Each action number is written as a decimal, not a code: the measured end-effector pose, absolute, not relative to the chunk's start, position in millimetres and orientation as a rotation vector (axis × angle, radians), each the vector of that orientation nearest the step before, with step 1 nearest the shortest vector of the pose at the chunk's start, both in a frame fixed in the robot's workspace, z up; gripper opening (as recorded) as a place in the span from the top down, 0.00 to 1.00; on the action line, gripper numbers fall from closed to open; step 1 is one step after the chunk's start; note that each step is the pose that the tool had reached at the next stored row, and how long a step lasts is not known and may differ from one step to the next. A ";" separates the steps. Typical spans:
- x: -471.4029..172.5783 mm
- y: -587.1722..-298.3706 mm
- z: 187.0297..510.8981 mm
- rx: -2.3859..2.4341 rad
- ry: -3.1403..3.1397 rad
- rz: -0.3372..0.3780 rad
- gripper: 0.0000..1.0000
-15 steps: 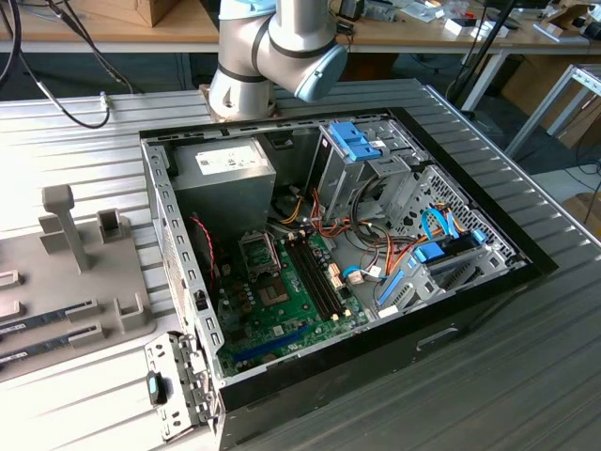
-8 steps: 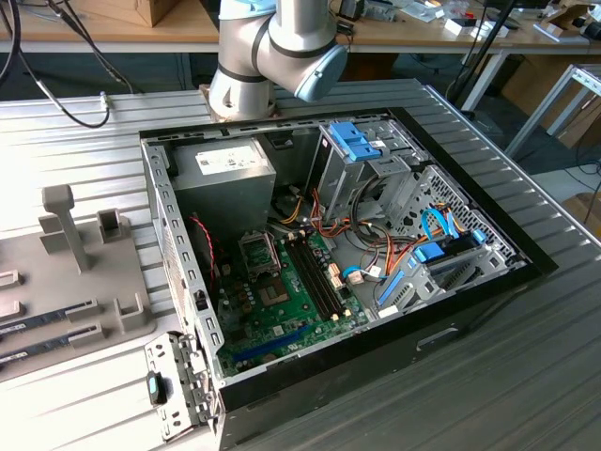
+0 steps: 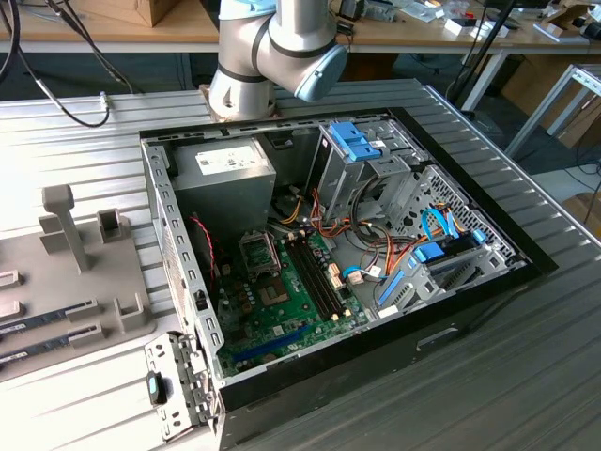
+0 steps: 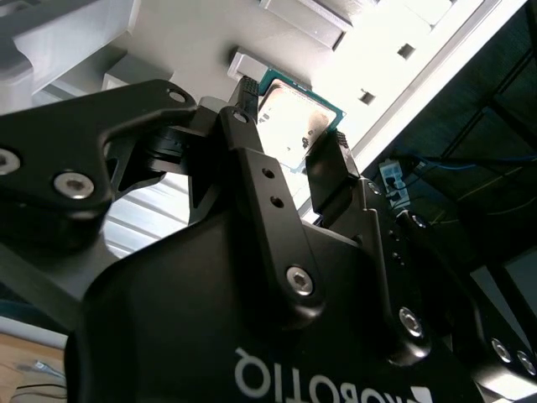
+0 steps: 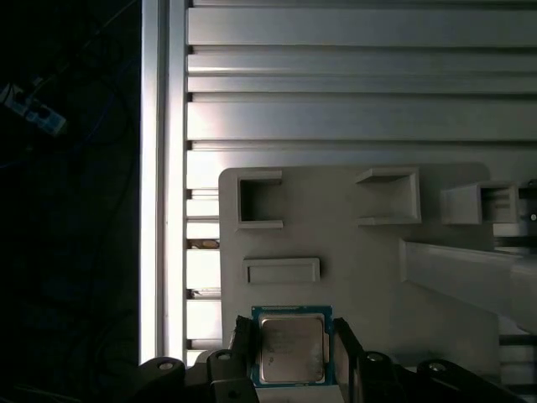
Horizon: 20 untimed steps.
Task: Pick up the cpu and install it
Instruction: 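Pick up the cpu and move it towards the insertion slot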
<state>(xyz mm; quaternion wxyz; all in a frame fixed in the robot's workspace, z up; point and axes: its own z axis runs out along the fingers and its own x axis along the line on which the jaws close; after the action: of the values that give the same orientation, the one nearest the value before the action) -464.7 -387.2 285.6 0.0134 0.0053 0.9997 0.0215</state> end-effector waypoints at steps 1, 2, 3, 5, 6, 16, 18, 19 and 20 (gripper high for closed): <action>-464.7 -387.2 285.8 0.016 3.114 0.067 0.53; -464.7 -387.2 285.9 0.016 3.114 0.067 0.53; -464.7 -387.2 286.0 0.016 3.114 0.067 0.53; -464.7 -387.2 286.4 0.016 3.114 0.068 0.53; -464.7 -387.2 286.6 0.016 3.114 0.068 0.53; -464.7 -387.2 288.7 0.016 3.114 0.068 0.53; -464.7 -387.2 289.1 0.016 3.114 0.068 0.53; -464.7 -387.2 289.3 0.016 3.114 0.068 0.53; -464.7 -387.2 289.6 0.016 3.114 0.068 0.53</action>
<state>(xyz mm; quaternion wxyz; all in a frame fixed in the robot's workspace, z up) -464.7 -387.2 289.6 0.0134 0.0053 0.9997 0.0218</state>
